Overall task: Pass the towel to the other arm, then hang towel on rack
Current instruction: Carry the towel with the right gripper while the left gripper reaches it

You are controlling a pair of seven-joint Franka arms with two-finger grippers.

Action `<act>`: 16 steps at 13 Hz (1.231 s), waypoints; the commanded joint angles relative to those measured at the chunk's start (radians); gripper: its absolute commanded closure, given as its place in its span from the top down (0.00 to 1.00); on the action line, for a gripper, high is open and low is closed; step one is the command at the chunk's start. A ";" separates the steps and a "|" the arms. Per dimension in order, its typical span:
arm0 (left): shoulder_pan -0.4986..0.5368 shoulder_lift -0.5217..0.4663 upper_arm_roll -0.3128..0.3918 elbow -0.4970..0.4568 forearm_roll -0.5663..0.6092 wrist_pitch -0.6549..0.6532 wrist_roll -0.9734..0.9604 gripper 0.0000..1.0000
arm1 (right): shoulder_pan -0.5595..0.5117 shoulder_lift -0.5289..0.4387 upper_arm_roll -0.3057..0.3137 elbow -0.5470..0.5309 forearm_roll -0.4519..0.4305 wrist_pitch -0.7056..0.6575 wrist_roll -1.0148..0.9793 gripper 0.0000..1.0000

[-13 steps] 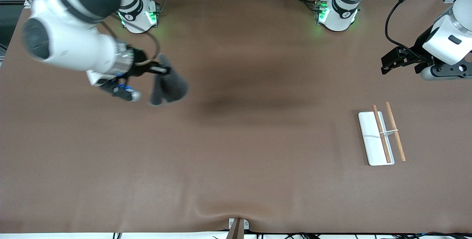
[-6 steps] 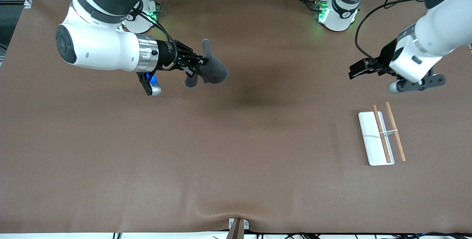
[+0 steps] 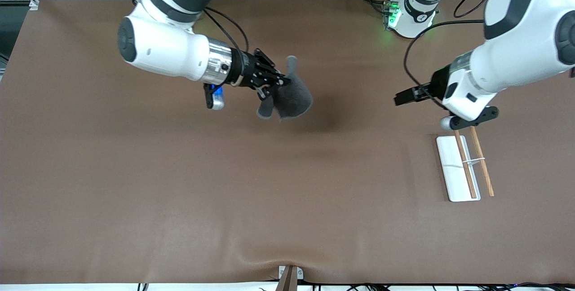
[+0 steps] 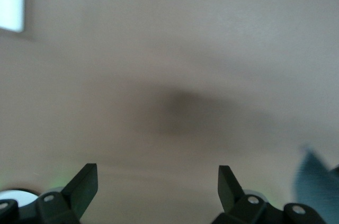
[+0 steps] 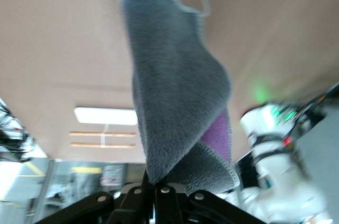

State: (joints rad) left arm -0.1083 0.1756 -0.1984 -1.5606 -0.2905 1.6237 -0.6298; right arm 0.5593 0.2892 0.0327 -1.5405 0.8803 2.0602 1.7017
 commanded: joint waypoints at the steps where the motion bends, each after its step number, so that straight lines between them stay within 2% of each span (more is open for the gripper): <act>1: -0.049 0.030 0.001 0.005 -0.036 0.056 -0.157 1.00 | 0.008 0.021 -0.007 0.007 0.060 0.060 0.084 0.00; 3: -0.068 0.070 0.002 0.005 -0.096 0.102 -0.273 1.00 | 0.028 0.034 -0.007 0.007 0.077 0.133 0.105 0.00; 5: -0.076 0.097 0.002 0.007 -0.168 0.136 -0.377 1.00 | 0.063 0.054 -0.007 0.007 0.143 0.254 0.128 0.00; 8: -0.077 0.143 0.002 0.007 -0.292 0.198 -0.500 1.00 | 0.096 0.065 -0.007 0.019 0.148 0.305 0.144 0.00; 12: -0.065 0.188 0.002 0.005 -0.328 0.206 -0.576 1.00 | 0.148 0.125 -0.007 0.060 0.146 0.425 0.200 0.00; 16: -0.048 0.199 0.004 -0.001 -0.383 0.205 -0.648 1.00 | 0.149 0.151 -0.007 0.091 0.144 0.428 0.214 0.00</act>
State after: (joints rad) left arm -0.1632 0.3739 -0.1922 -1.5616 -0.6470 1.8238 -1.2380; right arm 0.7014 0.4137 0.0326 -1.4936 1.0050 2.4798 1.8928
